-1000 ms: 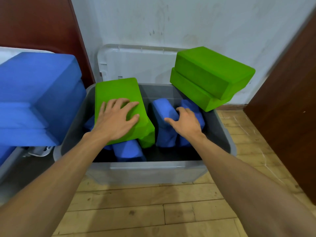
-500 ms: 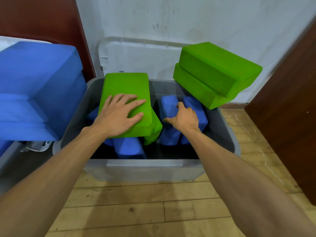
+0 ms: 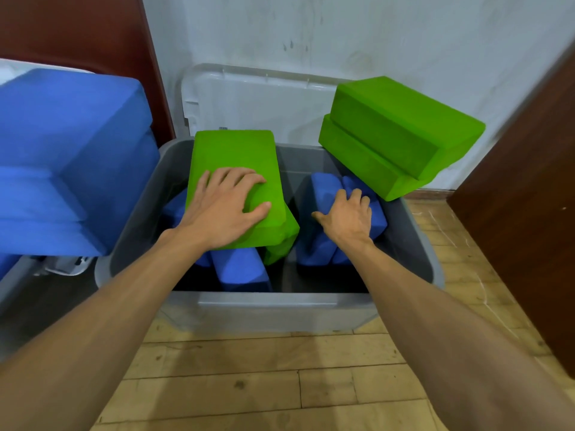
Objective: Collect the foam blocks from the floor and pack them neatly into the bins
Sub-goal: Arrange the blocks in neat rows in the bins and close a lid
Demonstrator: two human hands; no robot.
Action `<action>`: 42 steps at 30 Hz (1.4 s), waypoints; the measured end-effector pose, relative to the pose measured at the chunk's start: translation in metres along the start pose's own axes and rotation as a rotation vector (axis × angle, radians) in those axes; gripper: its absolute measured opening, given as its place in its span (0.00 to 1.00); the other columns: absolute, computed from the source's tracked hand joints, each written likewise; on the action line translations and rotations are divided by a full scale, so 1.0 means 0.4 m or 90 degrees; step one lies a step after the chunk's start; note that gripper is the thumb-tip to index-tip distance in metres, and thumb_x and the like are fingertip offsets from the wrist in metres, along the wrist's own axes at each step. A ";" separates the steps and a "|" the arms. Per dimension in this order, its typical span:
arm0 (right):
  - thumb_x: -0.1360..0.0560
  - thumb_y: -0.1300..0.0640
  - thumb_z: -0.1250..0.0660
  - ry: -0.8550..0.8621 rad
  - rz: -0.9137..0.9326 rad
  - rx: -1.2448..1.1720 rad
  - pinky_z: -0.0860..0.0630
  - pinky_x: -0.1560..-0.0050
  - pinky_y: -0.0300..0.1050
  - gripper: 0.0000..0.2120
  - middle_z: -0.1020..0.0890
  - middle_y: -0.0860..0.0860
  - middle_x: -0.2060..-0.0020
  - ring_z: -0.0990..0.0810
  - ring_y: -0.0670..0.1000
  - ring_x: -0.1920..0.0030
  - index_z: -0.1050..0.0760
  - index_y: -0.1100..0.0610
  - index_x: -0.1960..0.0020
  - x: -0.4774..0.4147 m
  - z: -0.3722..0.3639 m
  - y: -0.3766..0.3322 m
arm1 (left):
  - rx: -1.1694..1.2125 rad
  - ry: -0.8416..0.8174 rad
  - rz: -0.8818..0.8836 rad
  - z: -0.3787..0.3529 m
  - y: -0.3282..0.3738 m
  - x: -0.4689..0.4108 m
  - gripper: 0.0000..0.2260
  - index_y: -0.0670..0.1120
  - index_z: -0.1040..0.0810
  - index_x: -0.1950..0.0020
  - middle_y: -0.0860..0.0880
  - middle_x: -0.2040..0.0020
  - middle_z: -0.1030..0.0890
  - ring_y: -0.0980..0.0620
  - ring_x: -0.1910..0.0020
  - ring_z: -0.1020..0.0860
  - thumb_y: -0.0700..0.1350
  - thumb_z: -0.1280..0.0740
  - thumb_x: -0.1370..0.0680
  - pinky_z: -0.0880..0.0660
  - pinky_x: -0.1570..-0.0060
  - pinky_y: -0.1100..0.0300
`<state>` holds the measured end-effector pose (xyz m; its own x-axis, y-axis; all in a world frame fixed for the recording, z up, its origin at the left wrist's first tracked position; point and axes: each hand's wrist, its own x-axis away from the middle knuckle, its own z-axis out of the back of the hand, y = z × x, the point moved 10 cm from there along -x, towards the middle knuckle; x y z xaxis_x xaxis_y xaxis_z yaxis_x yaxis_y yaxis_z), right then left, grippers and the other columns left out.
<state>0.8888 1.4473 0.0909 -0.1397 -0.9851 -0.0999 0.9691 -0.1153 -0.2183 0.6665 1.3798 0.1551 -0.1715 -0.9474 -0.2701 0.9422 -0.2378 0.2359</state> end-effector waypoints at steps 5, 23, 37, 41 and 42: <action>0.30 0.38 0.30 0.017 0.030 0.061 0.35 0.37 0.53 0.36 0.33 0.60 0.35 0.34 0.62 0.36 0.34 0.61 0.33 0.013 0.023 -0.023 | 0.047 -0.039 0.035 0.015 -0.045 0.009 0.22 0.61 0.31 0.31 0.59 0.28 0.33 0.53 0.29 0.39 0.58 0.50 0.23 0.46 0.28 0.46; 0.30 0.56 0.26 -0.375 0.091 -0.786 0.24 0.43 0.58 0.23 0.19 0.52 0.49 0.19 0.52 0.50 0.33 0.54 0.40 0.110 0.138 -0.261 | 0.414 0.025 0.269 0.097 -0.088 0.062 0.23 0.59 0.25 0.35 0.50 0.30 0.30 0.47 0.29 0.34 0.66 0.37 0.27 0.40 0.27 0.51; 0.27 0.42 0.31 0.085 0.096 -0.542 0.24 0.42 0.52 0.18 0.16 0.52 0.51 0.18 0.51 0.49 0.18 0.56 0.48 0.045 0.549 -0.083 | 0.654 -0.097 0.166 0.163 0.244 0.003 0.24 0.46 0.19 0.47 0.44 0.51 0.17 0.45 0.56 0.17 0.66 0.40 0.25 0.22 0.49 0.50; 0.28 0.42 0.30 0.062 0.055 -0.482 0.22 0.45 0.54 0.18 0.15 0.54 0.54 0.17 0.54 0.50 0.17 0.57 0.53 0.052 0.525 -0.013 | 0.668 -0.143 0.181 0.090 0.299 0.003 0.28 0.40 0.19 0.49 0.40 0.55 0.16 0.44 0.56 0.16 0.65 0.40 0.24 0.21 0.46 0.47; 0.28 0.43 0.30 0.059 0.042 -0.472 0.22 0.45 0.53 0.17 0.15 0.54 0.53 0.17 0.54 0.50 0.17 0.57 0.53 0.055 0.521 0.005 | 0.671 -0.145 0.179 0.078 0.310 0.001 0.29 0.39 0.19 0.50 0.40 0.56 0.16 0.44 0.57 0.16 0.65 0.39 0.25 0.21 0.46 0.46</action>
<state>0.9302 1.3988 0.2907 -0.1338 -0.9686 -0.2093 0.5889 0.0921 -0.8029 0.7744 1.3433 0.2133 -0.1409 -0.9876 0.0693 0.2578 0.0310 0.9657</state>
